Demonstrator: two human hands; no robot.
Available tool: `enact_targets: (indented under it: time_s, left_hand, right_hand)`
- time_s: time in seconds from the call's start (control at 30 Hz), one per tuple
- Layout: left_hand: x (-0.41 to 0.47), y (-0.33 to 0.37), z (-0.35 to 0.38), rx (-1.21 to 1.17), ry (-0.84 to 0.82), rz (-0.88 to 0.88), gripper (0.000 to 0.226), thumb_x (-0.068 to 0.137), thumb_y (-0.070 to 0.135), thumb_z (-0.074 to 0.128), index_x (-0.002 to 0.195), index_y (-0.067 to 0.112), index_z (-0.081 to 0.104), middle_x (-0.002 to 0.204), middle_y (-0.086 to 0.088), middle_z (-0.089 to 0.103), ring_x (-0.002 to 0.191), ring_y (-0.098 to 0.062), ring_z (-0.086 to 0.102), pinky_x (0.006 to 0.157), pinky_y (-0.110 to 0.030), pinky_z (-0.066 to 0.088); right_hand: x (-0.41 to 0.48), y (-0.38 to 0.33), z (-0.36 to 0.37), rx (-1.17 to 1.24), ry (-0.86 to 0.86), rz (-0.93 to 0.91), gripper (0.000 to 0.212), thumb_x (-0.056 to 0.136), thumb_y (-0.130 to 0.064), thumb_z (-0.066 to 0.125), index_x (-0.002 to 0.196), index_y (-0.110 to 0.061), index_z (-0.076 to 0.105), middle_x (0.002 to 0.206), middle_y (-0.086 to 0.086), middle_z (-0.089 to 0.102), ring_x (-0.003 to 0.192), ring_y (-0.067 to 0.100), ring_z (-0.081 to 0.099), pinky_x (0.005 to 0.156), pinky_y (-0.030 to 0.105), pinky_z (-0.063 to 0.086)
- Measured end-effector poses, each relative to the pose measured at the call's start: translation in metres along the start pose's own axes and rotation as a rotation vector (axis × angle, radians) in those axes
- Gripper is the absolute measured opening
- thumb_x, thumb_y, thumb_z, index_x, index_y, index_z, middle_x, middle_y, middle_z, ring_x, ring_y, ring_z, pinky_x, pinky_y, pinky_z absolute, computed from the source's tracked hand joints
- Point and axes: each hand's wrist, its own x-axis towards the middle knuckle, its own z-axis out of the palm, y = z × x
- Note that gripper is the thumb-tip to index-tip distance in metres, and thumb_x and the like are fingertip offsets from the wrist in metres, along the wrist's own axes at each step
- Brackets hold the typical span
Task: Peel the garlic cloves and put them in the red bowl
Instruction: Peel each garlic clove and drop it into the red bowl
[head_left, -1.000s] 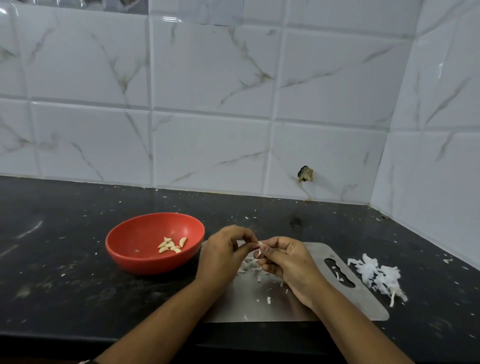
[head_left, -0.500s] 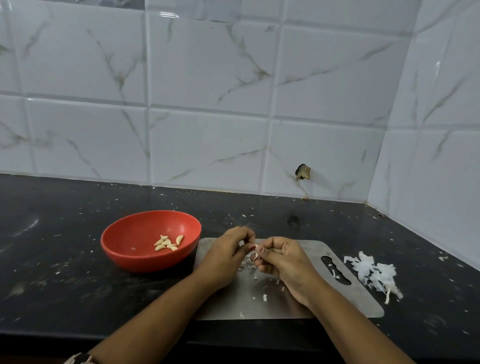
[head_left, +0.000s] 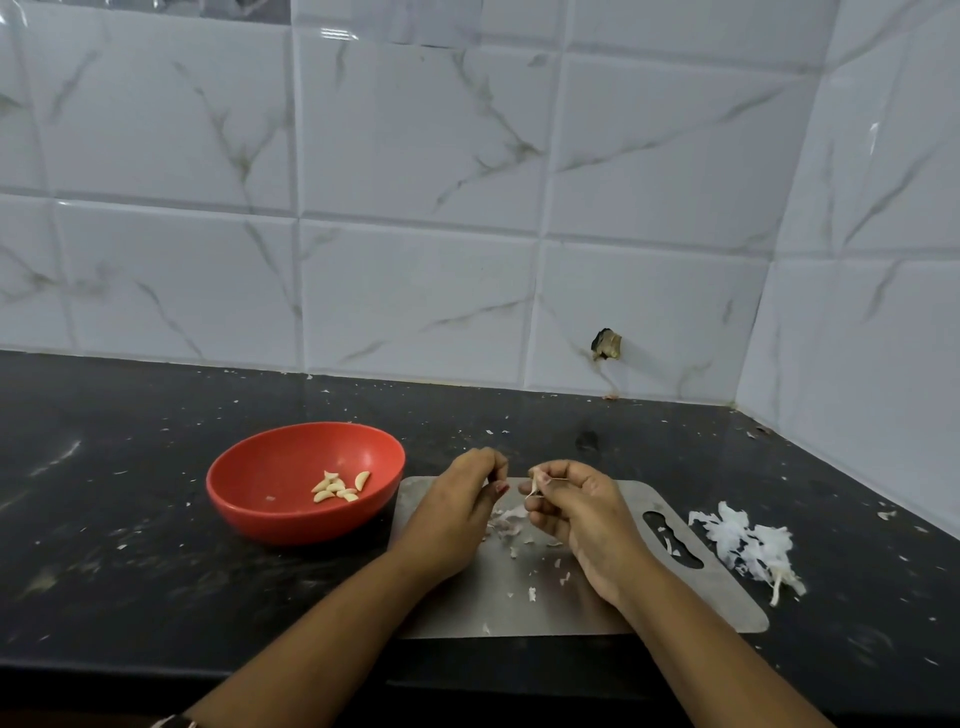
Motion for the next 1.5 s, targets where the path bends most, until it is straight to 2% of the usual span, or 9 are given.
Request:
enact_targets:
  time_s: [0.13,0.3,0.47,0.57,0.8,0.93,1.2,1.4,1.5]
  left_hand:
    - [-0.0026,0.0036,-0.0021,0.057,0.013,-0.041,0.017,0.094,0.016,0.057,0.085,0.029,0.05,0.082,0.016,0.053,0.071,0.01,0.051,0.066,-0.003,0.037]
    - [-0.0005,-0.0016,-0.0018,-0.02,0.064,-0.043,0.025,0.089,0.009,0.064,0.087,0.033,0.059,0.089,0.017,0.064,0.06,0.001,0.058,0.058,-0.009,0.042]
    - [-0.0006,-0.0009,-0.002,-0.09,0.128,-0.036,0.018,0.085,0.019,0.07,0.084,0.035,0.063,0.09,0.02,0.066,0.055,-0.008,0.056,0.058,-0.024,0.051]
    - [-0.0004,-0.0009,-0.0026,-0.13,0.164,-0.027,0.023,0.083,0.018,0.072,0.078,0.038,0.062,0.086,0.02,0.066,0.054,-0.006,0.054,0.058,-0.028,0.051]
    - [-0.0001,-0.0052,-0.0008,-0.069,0.207,0.02,0.031,0.081,0.016,0.073,0.077,0.043,0.058,0.091,0.02,0.061,0.067,-0.01,0.056,0.061,-0.027,0.05]
    - [-0.0005,-0.0054,-0.0008,-0.04,0.197,0.054,0.021,0.082,0.016,0.073,0.08,0.034,0.063,0.091,0.019,0.059,0.069,-0.007,0.055,0.061,-0.022,0.047]
    - [-0.0015,-0.0054,-0.0012,-0.006,0.216,0.07,0.019,0.081,0.021,0.073,0.08,0.036,0.061,0.09,0.022,0.058,0.068,-0.007,0.055,0.061,-0.027,0.05]
    - [-0.0008,-0.004,-0.0024,0.04,0.111,0.075,0.023,0.087,0.018,0.067,0.083,0.037,0.055,0.093,0.022,0.054,0.071,-0.004,0.054,0.064,-0.024,0.047]
    - [-0.0005,-0.0023,-0.0041,0.038,0.04,0.085,0.018,0.09,0.013,0.062,0.087,0.03,0.056,0.095,0.019,0.053,0.076,-0.003,0.052,0.065,-0.014,0.042]
  right_hand:
    - [0.0011,0.0026,0.0001,-0.052,-0.041,0.013,0.011,0.095,-0.004,0.057,0.096,-0.003,0.068,0.081,0.009,0.067,0.067,0.011,0.064,0.062,0.023,0.053]
    - [0.0015,0.0051,-0.0009,-0.162,-0.08,-0.003,0.014,0.096,-0.007,0.057,0.099,-0.006,0.07,0.078,0.006,0.067,0.07,0.011,0.063,0.066,0.023,0.053]
    - [-0.0001,0.0038,0.0001,-0.14,-0.099,-0.016,0.012,0.094,-0.007,0.06,0.102,-0.005,0.067,0.081,0.007,0.069,0.071,0.012,0.064,0.065,0.022,0.054]
    - [-0.0011,0.0036,-0.0007,-0.148,-0.129,-0.014,0.011,0.094,-0.007,0.059,0.101,-0.004,0.068,0.078,0.008,0.068,0.071,0.013,0.063,0.066,0.023,0.054]
    - [-0.002,0.0032,-0.0004,-0.124,-0.174,-0.016,0.015,0.095,-0.008,0.058,0.101,-0.002,0.07,0.085,0.011,0.072,0.072,0.015,0.065,0.067,0.023,0.055]
    - [-0.0027,0.0023,-0.001,-0.128,-0.154,-0.028,0.013,0.092,-0.006,0.061,0.099,-0.002,0.07,0.083,0.011,0.072,0.07,0.014,0.066,0.065,0.021,0.054]
    - [-0.0034,0.0011,-0.001,-0.131,-0.129,-0.03,0.01,0.09,-0.005,0.063,0.096,-0.004,0.072,0.083,0.012,0.074,0.069,0.013,0.066,0.064,0.02,0.054]
    - [-0.0028,0.0008,-0.002,-0.126,-0.153,0.0,0.012,0.09,-0.003,0.062,0.098,-0.001,0.071,0.078,0.012,0.072,0.068,0.013,0.065,0.061,0.019,0.052]
    - [-0.0023,0.0015,-0.0031,-0.116,-0.155,0.012,0.011,0.09,-0.001,0.062,0.098,0.002,0.069,0.077,0.013,0.07,0.066,0.014,0.064,0.06,0.019,0.052]
